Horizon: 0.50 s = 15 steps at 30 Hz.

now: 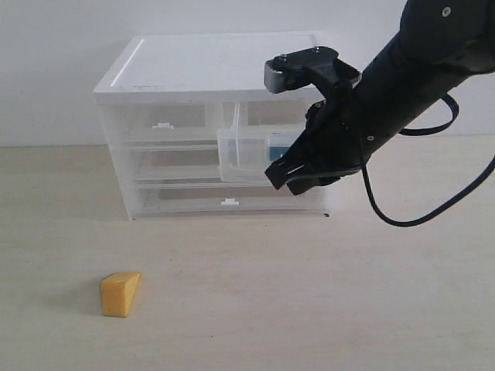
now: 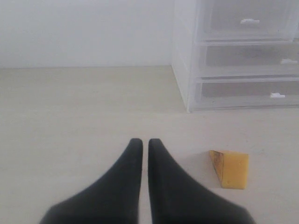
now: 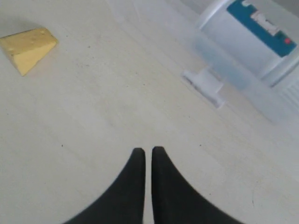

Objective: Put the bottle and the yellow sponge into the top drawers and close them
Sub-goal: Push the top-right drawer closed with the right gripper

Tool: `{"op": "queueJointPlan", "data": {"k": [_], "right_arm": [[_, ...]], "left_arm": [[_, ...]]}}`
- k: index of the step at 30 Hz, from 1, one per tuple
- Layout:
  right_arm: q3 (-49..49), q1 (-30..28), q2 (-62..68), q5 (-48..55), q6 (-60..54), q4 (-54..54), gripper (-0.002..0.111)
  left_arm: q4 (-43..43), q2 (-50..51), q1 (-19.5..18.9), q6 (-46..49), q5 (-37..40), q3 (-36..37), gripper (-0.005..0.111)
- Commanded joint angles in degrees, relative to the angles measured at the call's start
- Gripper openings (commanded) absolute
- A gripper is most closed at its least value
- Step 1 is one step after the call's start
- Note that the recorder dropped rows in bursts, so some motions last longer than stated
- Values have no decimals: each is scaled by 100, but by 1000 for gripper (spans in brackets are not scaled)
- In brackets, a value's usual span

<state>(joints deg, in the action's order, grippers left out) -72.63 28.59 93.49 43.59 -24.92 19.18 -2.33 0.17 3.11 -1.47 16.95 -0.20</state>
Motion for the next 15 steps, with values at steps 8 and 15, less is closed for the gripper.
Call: {"op": "queueJointPlan", "data": {"k": [8, 15], "right_arm": [[-75, -8, 234, -1506, 357, -326, 0], [-75, -8, 625, -2607, 357, -326, 0]], "left_arm": [[41, -17, -20, 21, 0, 20, 4], [41, -17, -20, 21, 0, 20, 4]]}}
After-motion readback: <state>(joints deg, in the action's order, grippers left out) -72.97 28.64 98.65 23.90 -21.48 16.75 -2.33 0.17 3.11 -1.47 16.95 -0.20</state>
